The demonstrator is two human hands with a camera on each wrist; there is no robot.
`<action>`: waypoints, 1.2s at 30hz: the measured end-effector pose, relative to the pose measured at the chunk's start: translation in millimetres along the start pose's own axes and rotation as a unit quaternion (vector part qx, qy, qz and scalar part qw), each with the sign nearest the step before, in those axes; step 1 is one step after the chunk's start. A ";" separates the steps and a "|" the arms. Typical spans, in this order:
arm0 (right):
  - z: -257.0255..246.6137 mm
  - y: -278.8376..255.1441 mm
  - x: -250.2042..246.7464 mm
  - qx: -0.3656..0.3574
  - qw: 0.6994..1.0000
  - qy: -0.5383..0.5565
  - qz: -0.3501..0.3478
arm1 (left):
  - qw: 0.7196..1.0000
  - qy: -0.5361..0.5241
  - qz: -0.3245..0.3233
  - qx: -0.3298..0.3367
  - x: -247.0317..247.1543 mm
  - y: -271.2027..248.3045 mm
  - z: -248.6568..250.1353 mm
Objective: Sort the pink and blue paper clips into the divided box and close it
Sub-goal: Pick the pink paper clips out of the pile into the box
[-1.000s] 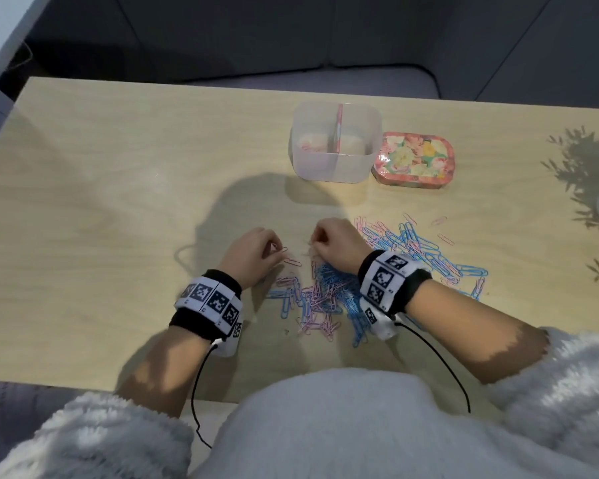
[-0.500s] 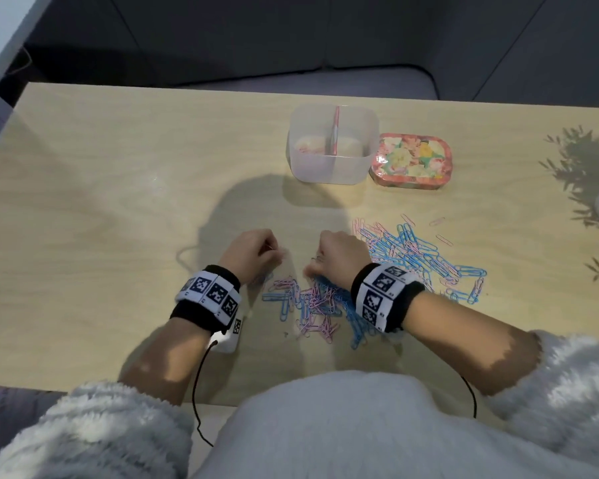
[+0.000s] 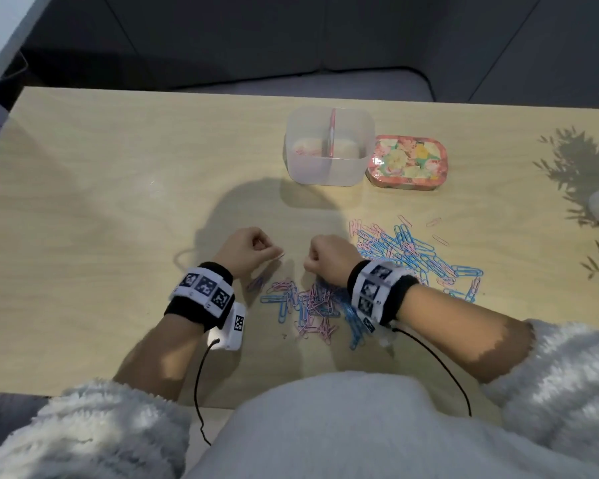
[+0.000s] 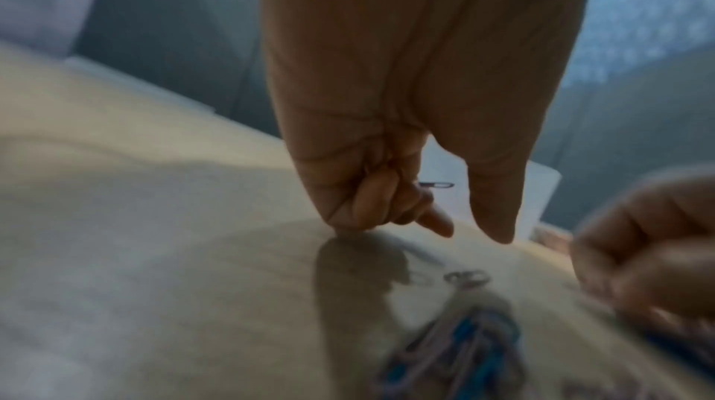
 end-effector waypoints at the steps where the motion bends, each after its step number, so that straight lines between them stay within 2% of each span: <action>1: 2.8 5.2 -8.2 0.010 0.998 0.054 0.003 | 0.998 0.047 0.006 0.033 1.9 -2.1 0.2; 4: 2.7 26.8 -48.7 0.039 0.978 0.204 0.031 | 0.989 0.123 0.012 0.076 4.9 -5.6 -0.6; 7: -3.9 54.8 -95.4 0.039 0.965 0.243 0.095 | 0.987 0.144 -0.015 0.077 8.0 -6.7 1.1; 9: -10.3 76.6 -119.0 0.019 0.960 0.229 0.162 | 0.984 0.161 -0.040 0.067 9.4 -5.8 3.2; 11: -17.4 97.2 -131.2 0.000 0.965 0.156 0.213 | 0.980 0.175 -0.066 0.067 7.7 -3.8 8.3; 13: -24.4 111.8 -133.7 -0.014 0.974 0.063 0.218 | 0.979 0.172 -0.079 0.071 -0.3 3.0 21.0; 16: -28.6 123.9 -125.1 -0.015 0.985 0.007 0.172 | 0.982 0.159 -0.051 0.088 -22.3 24.0 53.3; 19: -23.4 126.8 -119.7 0.002 0.985 0.037 0.166 | 0.976 0.170 0.017 0.135 -43.7 49.3 93.2; 22: -16.7 110.4 -128.9 0.011 0.967 0.094 0.237 | 0.968 0.172 0.061 0.175 -46.6 73.2 133.4; 25: -12.6 77.8 -137.5 -0.016 0.931 0.162 0.326 | 0.960 0.210 0.058 0.175 -33.5 95.5 160.1; 27: -10.0 57.6 -136.0 -0.024 0.916 0.203 0.344 | 0.954 0.232 0.057 0.182 -23.7 108.2 164.9; 30: -5.0 33.1 -121.4 -0.028 0.917 0.205 0.341 | 0.954 0.238 0.031 0.179 -12.5 117.2 159.3; 32: -5.5 17.1 -102.0 -0.052 0.931 0.180 0.312 | 0.954 0.230 0.029 0.189 -11.1 116.2 155.0; 34: -7.3 6.4 -72.2 -0.080 0.962 0.141 0.220 | 0.958 0.197 0.059 0.201 -18.6 106.5 150.3; 36: -10.3 -2.4 -39.6 -0.110 0.984 0.104 0.089 | 0.958 0.155 0.098 0.222 -27.6 85.4 140.3</action>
Point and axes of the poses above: each hand's wrist, its own y-axis towards the middle knuckle, its own x-axis out of the palm, z = x × y, the point moved 3 cm from there along y, towards the middle knuckle, and after that the axes turned 12 degrees about z, right-handed, at the moved point
